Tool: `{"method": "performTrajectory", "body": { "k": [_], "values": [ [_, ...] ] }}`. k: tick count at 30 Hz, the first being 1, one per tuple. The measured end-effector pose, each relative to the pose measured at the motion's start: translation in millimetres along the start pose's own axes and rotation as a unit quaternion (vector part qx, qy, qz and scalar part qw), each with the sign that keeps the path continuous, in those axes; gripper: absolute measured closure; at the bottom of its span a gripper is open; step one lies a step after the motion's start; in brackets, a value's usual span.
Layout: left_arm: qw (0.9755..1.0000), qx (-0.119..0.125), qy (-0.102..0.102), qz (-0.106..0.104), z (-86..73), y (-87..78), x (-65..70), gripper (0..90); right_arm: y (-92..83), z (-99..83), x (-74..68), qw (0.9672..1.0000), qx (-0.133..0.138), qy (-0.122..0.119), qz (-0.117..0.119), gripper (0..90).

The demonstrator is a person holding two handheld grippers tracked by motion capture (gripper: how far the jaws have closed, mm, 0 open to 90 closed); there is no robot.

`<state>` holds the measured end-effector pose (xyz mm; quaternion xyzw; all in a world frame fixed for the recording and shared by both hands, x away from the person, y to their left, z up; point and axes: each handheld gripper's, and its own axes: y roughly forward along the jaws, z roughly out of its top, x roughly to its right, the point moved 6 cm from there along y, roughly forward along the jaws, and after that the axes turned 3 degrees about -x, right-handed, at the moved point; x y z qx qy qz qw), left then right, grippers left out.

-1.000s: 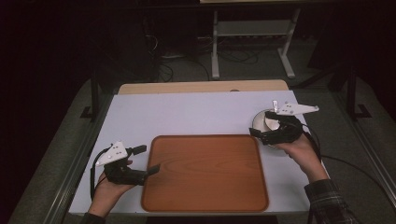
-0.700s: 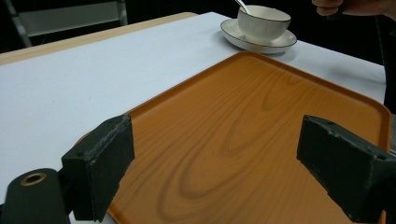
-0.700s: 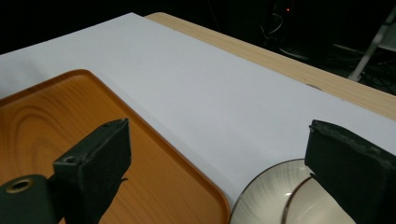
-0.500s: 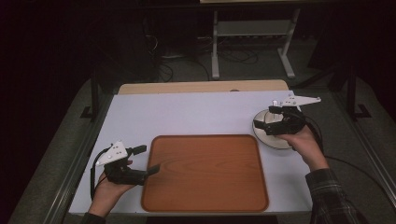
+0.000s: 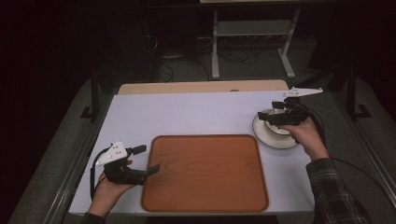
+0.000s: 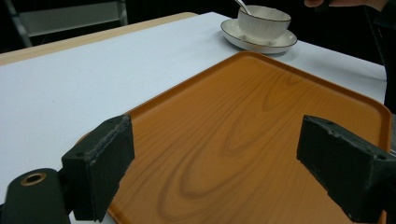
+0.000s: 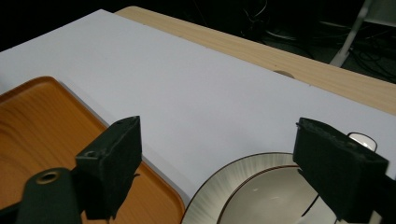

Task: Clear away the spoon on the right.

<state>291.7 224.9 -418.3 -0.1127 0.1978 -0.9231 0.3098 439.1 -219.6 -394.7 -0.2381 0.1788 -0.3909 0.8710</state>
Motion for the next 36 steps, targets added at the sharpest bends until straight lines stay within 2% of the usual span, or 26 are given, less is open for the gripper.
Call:
{"method": "performTrajectory", "body": {
  "k": [7, 12, 21, 22, 23, 29, 36],
  "values": [
    [1.0, -0.001, -0.001, 0.001, -0.2, -0.1, -0.1, 10.7, 2.7, 6.5, 7.3, 1.0, 0.0, 0.007, -0.006, 23.8],
    [1.0, -0.001, 0.0, 0.001, -0.1, -0.3, -0.3, 10.7, 5.4, 12.2, 15.9, 0.9997, -0.007, 0.018, -0.017, 34.7],
    [1.0, -0.001, -0.002, 0.003, -0.3, -1.3, -1.6, 10.8, 12.8, 16.8, 31.6, 0.9983, -0.019, 0.029, -0.048, 61.5],
    [1.0, -0.001, -0.002, 0.003, -0.3, -1.3, -1.6, 10.7, 12.8, 16.8, 31.6, 0.9983, -0.019, 0.029, -0.048, 61.5],
    [1.0, -0.001, -0.002, 0.003, -0.4, -1.3, -1.7, 10.8, 15.6, 16.5, 34.8, 0.9979, -0.027, 0.032, -0.051, 69.3],
    [1.0, -0.001, -0.002, 0.004, -0.4, -1.3, -1.8, 10.8, 23.4, 11.4, 45.6, 0.9953, -0.044, 0.038, -0.077, 89.8],
    [1.0, -0.002, -0.002, 0.004, -0.9, -1.6, -2.5, 10.8, 31.4, 8.1, 54.5, 0.9934, -0.049, 0.054, -0.088, 89.9]
  ]
}}
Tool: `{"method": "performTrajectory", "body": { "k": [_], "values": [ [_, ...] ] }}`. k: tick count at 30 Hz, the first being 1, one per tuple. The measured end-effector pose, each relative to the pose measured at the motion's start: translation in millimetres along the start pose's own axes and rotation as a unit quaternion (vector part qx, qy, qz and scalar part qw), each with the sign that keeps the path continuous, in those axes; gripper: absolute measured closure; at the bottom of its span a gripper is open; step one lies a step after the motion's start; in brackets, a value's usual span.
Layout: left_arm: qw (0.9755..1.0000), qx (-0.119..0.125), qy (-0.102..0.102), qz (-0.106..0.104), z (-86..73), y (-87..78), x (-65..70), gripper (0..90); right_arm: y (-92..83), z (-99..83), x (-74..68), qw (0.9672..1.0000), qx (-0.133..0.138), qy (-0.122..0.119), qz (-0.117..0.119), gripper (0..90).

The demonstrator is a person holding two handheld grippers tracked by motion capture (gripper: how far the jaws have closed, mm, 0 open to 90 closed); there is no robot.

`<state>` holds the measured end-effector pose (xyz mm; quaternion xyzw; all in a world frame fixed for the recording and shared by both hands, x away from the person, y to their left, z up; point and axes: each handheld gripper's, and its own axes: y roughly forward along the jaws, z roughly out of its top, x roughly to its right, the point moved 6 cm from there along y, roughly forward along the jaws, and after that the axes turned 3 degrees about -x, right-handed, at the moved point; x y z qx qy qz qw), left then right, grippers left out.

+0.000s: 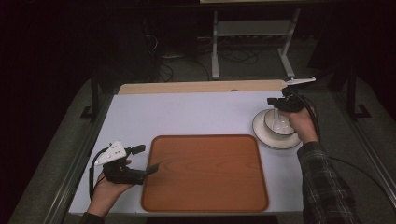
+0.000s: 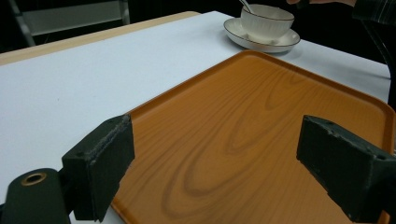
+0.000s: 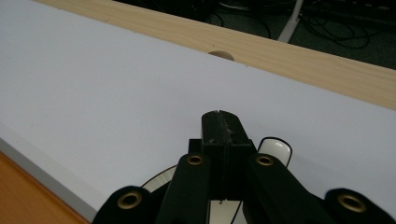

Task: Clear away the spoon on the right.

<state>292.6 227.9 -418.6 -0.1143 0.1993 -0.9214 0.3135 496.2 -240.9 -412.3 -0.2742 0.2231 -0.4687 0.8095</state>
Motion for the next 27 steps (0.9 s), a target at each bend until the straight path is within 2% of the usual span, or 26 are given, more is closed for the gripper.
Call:
{"method": "performTrajectory", "body": {
  "k": [8, 13, 27],
  "values": [
    [1.0, 0.0, 0.0, 0.001, -0.3, -0.5, -0.7, 10.8, 4.9, -5.6, 10.9, 0.9995, -0.017, 0.014, -0.021, 89.9],
    [1.0, -0.001, 0.0, 0.001, -0.3, -0.1, -0.3, 10.8, 4.3, -7.9, 14.5, 0.9991, -0.026, 0.012, -0.031, 89.9],
    [1.0, 0.001, -0.001, 0.0, 0.1, -0.5, -0.1, 10.8, -6.6, -13.3, 28.1, 0.998, -0.03, 0.024, -0.05, 89.9]
  ]
}}
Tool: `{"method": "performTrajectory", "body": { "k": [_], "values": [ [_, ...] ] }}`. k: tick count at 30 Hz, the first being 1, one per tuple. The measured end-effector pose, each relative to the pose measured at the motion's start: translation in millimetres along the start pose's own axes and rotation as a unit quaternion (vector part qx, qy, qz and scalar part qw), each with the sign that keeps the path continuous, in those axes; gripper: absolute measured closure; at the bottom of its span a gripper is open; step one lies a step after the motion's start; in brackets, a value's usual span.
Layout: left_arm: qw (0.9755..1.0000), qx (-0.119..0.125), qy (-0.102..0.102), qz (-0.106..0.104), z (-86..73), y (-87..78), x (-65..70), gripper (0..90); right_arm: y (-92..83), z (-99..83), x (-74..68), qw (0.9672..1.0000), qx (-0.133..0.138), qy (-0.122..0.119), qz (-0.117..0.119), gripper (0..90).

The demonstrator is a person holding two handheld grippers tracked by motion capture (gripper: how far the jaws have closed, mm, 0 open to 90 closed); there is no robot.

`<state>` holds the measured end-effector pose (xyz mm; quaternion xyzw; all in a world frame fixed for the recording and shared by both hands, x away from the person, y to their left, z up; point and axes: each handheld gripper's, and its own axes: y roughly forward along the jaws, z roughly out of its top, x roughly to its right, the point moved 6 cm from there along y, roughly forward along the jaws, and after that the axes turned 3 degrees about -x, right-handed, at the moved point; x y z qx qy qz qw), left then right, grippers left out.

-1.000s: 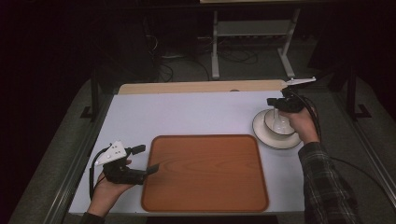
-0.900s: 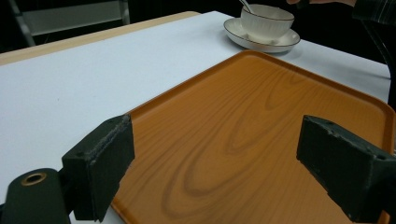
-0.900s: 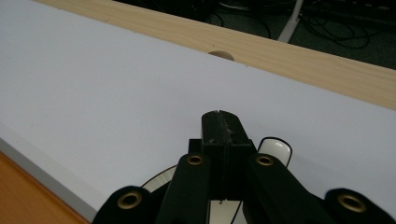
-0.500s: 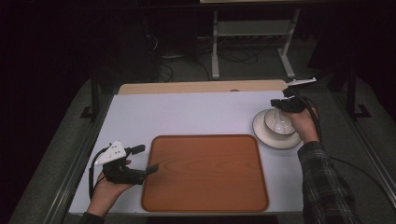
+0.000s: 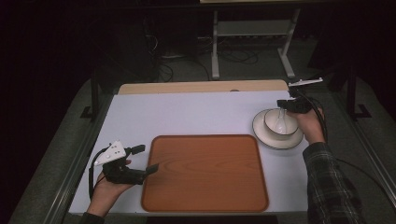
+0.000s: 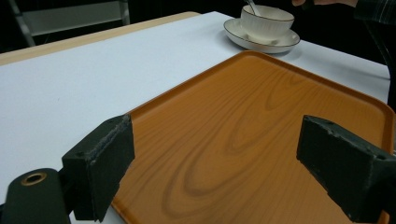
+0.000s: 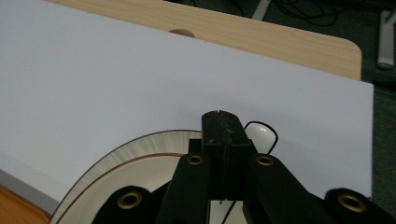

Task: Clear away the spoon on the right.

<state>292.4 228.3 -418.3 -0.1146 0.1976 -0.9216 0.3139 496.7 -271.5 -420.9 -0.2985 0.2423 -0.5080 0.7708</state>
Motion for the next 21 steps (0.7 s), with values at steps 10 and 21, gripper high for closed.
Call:
{"method": "performTrajectory", "body": {
  "k": [10, 21],
  "values": [
    [1.0, 0.0, 0.0, 0.0, 0.2, -0.2, 0.2, 10.8, -4.1, -6.0, 10.1, 0.9998, -0.007, 0.01, -0.017, 89.9],
    [1.0, -0.001, 0.0, 0.0, 0.3, 0.3, 0.8, 10.8, -16.1, -21.4, 23.5, 0.9992, -0.002, 0.024, -0.031, 89.9]
  ]
}}
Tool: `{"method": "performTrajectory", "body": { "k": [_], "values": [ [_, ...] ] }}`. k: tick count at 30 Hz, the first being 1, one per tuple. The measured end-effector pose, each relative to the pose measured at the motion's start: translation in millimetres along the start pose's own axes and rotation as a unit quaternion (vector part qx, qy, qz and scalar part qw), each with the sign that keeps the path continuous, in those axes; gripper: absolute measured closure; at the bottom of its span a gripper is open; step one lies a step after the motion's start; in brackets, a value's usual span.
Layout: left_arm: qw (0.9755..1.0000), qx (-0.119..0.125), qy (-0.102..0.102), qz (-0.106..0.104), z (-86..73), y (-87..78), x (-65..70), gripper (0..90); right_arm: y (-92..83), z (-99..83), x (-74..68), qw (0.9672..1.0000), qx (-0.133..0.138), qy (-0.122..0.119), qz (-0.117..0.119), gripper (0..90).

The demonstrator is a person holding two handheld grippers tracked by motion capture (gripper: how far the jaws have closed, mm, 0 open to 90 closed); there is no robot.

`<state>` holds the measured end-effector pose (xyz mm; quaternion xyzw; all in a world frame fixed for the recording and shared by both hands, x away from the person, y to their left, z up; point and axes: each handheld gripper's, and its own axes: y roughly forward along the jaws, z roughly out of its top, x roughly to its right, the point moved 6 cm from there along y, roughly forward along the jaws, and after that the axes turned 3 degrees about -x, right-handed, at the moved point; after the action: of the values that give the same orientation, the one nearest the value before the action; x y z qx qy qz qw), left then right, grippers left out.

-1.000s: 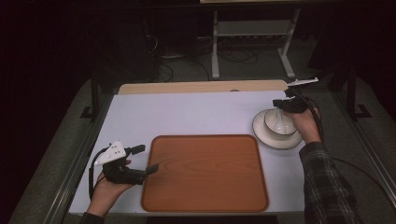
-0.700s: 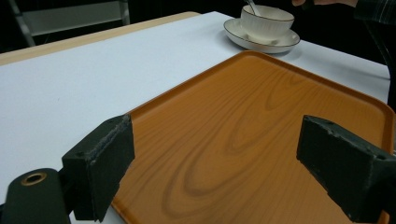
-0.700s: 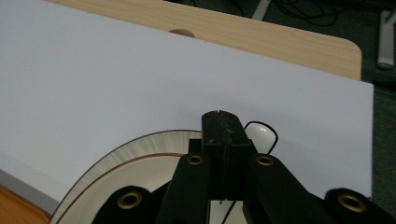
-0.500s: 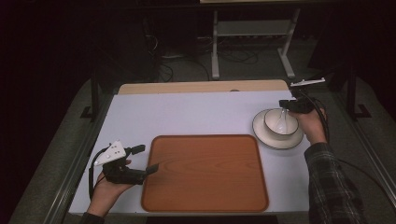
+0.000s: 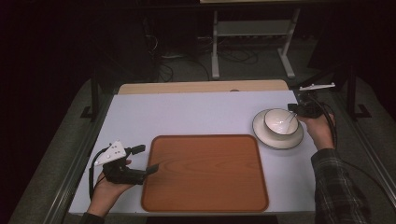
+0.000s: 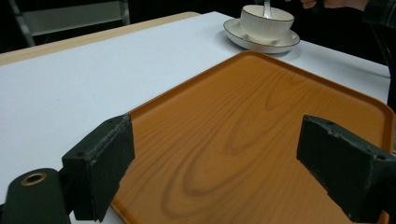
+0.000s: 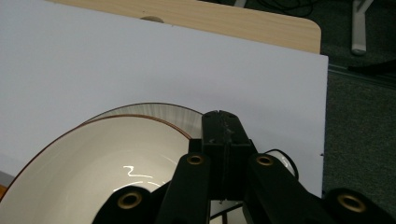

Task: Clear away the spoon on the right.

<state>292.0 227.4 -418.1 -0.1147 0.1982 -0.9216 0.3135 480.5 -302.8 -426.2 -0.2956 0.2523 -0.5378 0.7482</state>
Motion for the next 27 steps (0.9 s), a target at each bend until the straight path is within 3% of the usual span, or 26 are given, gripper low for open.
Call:
{"method": "performTrajectory", "body": {
  "k": [13, 27],
  "values": [
    [1.0, 0.001, 0.001, -0.001, 0.6, 0.8, 1.3, 10.8, -16.9, -18.7, 15.8, 0.9998, 0.0, 0.007, -0.016, 89.9],
    [1.0, -0.001, 0.003, -0.004, 1.2, 2.7, 2.6, 10.8, -34.4, -30.2, 10.6, 0.9997, 0.008, -0.006, -0.021, 89.9]
  ]
}}
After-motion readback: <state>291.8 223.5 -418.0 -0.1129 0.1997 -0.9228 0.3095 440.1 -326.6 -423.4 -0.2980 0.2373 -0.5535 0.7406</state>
